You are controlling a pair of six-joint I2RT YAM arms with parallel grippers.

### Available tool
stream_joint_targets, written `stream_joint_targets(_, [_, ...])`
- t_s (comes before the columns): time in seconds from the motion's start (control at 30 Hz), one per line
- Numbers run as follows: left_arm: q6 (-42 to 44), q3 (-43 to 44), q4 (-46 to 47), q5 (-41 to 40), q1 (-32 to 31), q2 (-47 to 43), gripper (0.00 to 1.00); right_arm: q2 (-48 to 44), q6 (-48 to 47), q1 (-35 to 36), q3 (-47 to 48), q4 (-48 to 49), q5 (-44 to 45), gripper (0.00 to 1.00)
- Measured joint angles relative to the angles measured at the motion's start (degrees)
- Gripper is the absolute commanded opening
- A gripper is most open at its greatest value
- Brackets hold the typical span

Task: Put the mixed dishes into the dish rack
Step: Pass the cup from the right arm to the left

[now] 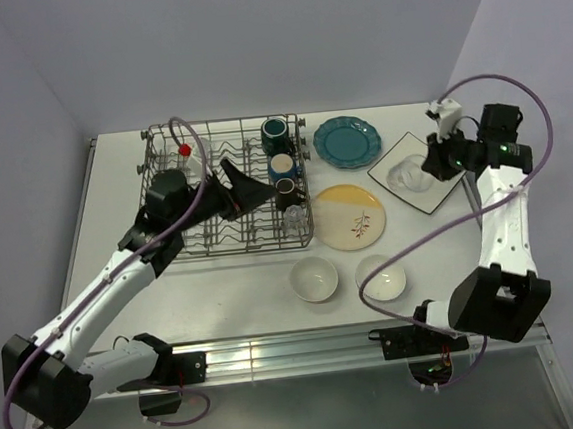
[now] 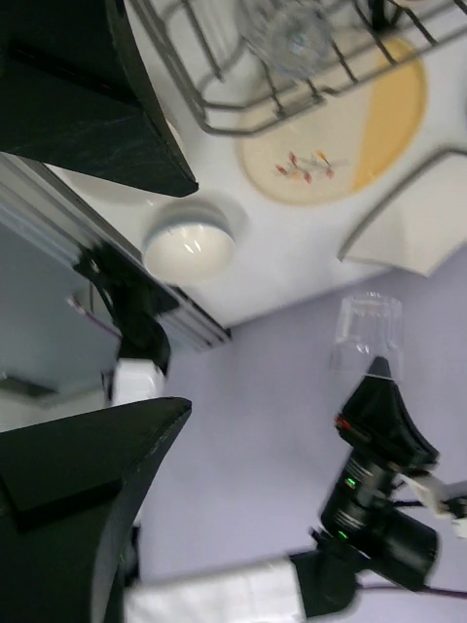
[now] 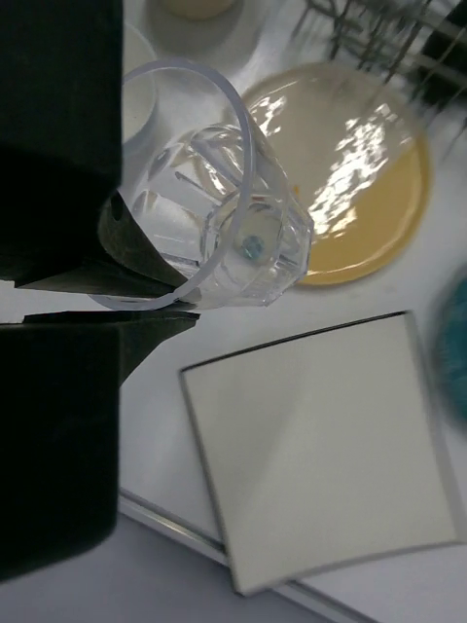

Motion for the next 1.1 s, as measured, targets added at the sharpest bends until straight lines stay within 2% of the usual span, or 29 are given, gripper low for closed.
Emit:
stream_joint_targets(0.2, [-15.0, 1.9, 16.0, 12.8, 10.0, 9.7, 0.92, -9.0, 1.2, 17.7, 0.0, 14.0, -0.7, 0.0])
stream_joint_targets(0.4, [-26.9, 8.1, 29.4, 22.2, 11.3, 22.0, 0.92, -16.7, -2.1, 32.1, -5.3, 34.3, -0.1, 0.0])
stream_joint_targets(0.57, [-32.9, 10.8, 39.3, 27.9, 11.3, 26.3, 0.92, -16.3, -2.9, 38.2, -5.5, 46.1, -0.3, 0.0])
stream_joint_targets(0.67, [-38.8, 10.9, 48.5, 30.5, 11.6, 27.8, 0.93, -17.0, -3.8, 42.5, -8.1, 52.7, 0.0, 0.0])
stream_joint_targets(0.7, [-40.7, 10.9, 51.4, 30.9, 11.7, 28.3, 0.98, -17.3, -4.1, 43.6, -8.9, 53.7, 0.0, 0.0])
stream_joint_targets(0.83, [-49.7, 10.8, 64.8, 32.5, 12.3, 30.7, 0.99, -17.7, -5.0, 47.2, -11.0, 56.8, -0.2, 0.0])
stream_joint_targets(1.1, [-56.9, 10.6, 72.6, 35.7, 12.7, 31.9, 0.99, -17.6, -6.6, 51.3, -12.6, 62.2, -0.4, 0.0])
